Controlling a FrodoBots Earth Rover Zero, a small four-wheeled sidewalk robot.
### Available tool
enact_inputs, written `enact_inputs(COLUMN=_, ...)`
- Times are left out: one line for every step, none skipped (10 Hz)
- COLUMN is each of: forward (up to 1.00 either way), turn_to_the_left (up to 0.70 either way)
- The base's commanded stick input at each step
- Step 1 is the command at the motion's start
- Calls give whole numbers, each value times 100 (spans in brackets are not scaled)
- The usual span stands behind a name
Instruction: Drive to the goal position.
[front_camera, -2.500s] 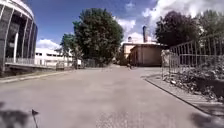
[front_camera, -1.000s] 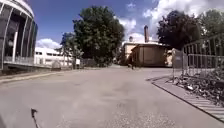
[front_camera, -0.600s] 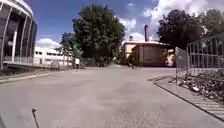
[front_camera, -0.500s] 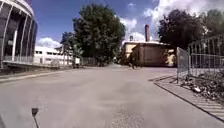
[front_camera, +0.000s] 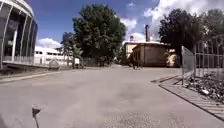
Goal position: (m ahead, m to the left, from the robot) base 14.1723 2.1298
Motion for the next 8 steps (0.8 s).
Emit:
enact_inputs(forward=50, turn_to_the_left=0)
enact_inputs(forward=50, turn_to_the_left=0)
enact_inputs(forward=50, turn_to_the_left=0)
enact_inputs(forward=50, turn_to_the_left=0)
enact_inputs(forward=50, turn_to_the_left=0)
enact_inputs(forward=50, turn_to_the_left=0)
enact_inputs(forward=47, turn_to_the_left=0)
enact_inputs(forward=46, turn_to_the_left=0)
